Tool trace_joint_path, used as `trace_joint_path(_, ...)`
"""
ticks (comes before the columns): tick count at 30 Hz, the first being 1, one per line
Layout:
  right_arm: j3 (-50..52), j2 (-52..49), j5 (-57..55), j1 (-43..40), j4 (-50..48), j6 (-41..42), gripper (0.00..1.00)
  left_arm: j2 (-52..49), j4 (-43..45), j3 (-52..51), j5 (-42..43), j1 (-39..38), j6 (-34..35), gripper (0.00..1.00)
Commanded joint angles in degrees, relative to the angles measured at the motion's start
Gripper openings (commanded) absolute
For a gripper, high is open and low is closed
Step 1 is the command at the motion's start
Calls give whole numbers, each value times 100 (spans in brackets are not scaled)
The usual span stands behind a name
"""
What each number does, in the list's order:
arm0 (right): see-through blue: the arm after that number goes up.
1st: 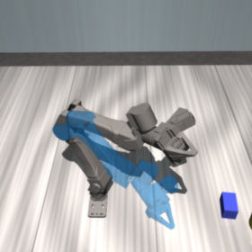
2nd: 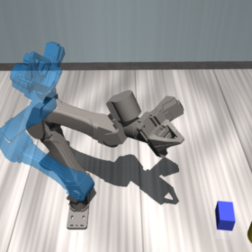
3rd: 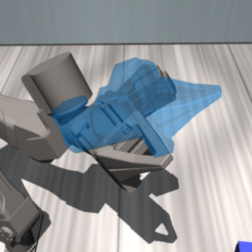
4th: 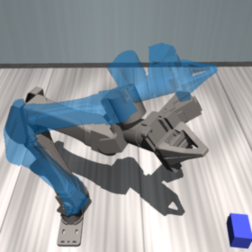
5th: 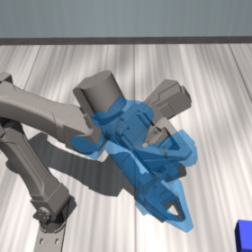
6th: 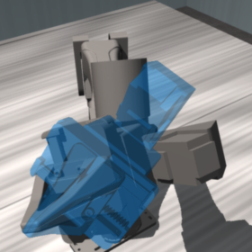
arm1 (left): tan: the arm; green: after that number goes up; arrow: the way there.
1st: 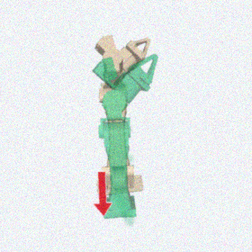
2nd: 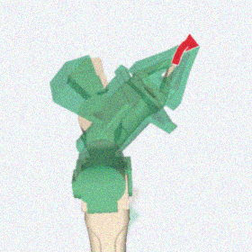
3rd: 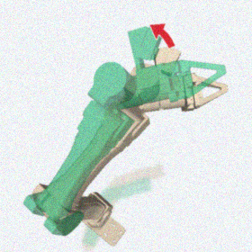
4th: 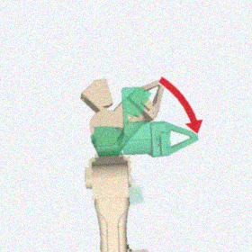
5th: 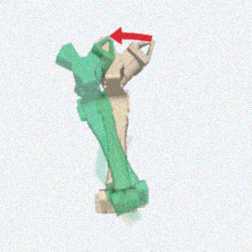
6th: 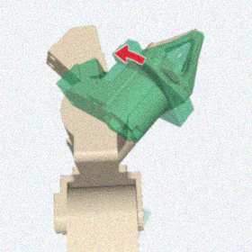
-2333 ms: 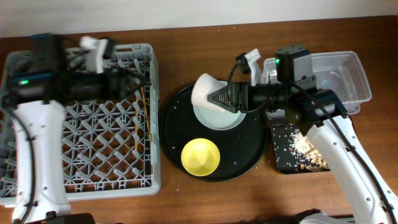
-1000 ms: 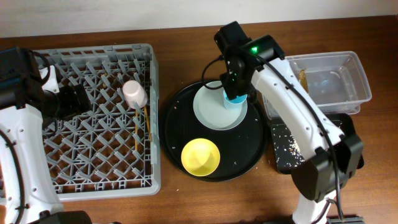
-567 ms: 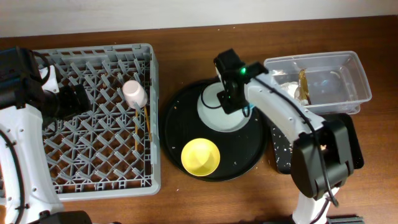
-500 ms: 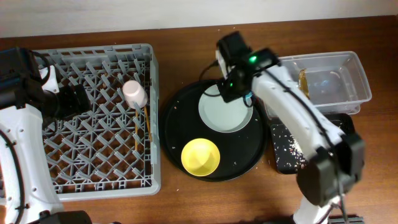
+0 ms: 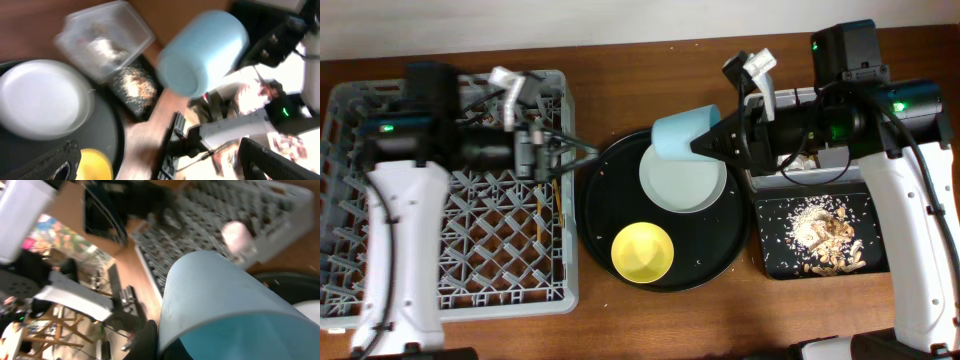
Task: Sort waste into correct bins and load items into the dishwasher rack
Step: 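Hand the blue cup from the right gripper to the left gripper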
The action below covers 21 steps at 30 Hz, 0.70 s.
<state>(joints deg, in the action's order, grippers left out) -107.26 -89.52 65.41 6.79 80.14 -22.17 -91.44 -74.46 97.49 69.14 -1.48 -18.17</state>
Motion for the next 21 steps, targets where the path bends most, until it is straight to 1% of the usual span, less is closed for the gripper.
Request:
trace_joint_path(1, -4, 33, 761, 0, 7, -269, 4, 39, 656, 15, 568, -1172, -313, 99)
trace_joint_path(3, -4, 33, 1115, 11, 7, -269, 4, 39, 1054, 15, 568, -1545, -299, 99)
trace_joint_path(5, 4, 33, 1062, 208, 2, -295, 4, 39, 1128, 15, 717, -1576, -181, 98)
trace_joint_path(7, 11, 28, 866, 461, -9, -422, 4, 39, 1231, 15, 1174, -1563, -184, 89)
trace_joint_path(8, 13, 20, 739, 542, -13, -420, 4, 39, 1235, 15, 1255, -1561, -184, 79)
trace_joint_path(9, 13, 11, 702, 597, -11, -417, 4, 39, 1235, 15, 1257, -1561, -184, 75)
trace_joint_path(10, 13, 7, 610, 595, -11, -417, 4, 39, 1235, 15, 1255, -1561, -184, 74)
trace_joint_path(11, 13, 7, 518, 595, 4, -417, 4, 39, 1235, 15, 1255, -1561, -184, 67)
trace_joint_path(13, 13, 7, 437, 595, 9, -415, 5, 39, 1237, 15, 1252, -1561, -186, 59)
trace_joint_path(14, 13, 7, 437, 595, 4, -415, 5, 39, 1237, 15, 1252, -1561, -186, 48)
trace_joint_path(15, 13, 7, 437, 590, 4, -417, 8, 39, 1237, 15, 1250, -1556, -186, 46)
trace_joint_path(16, 13, 7, 433, 590, 0, -417, 31, 39, 1235, 15, 1248, -1399, -184, 37)
trace_joint_path(17, 11, 7, 382, 586, 0, -417, 41, 39, 1217, 15, 1231, -1202, -179, 31)
trace_joint_path(18, 11, 7, 133, 546, 24, -411, 44, 39, 1102, 15, 955, -940, -46, 24)
trace_joint_path(19, 11, 7, -70, 492, 74, -391, 46, 39, 892, 15, 632, -717, 15, 22)
trace_joint_path(21, 13, 7, -752, 260, 319, -393, 63, 39, 186, 15, -743, -101, 22, 18)
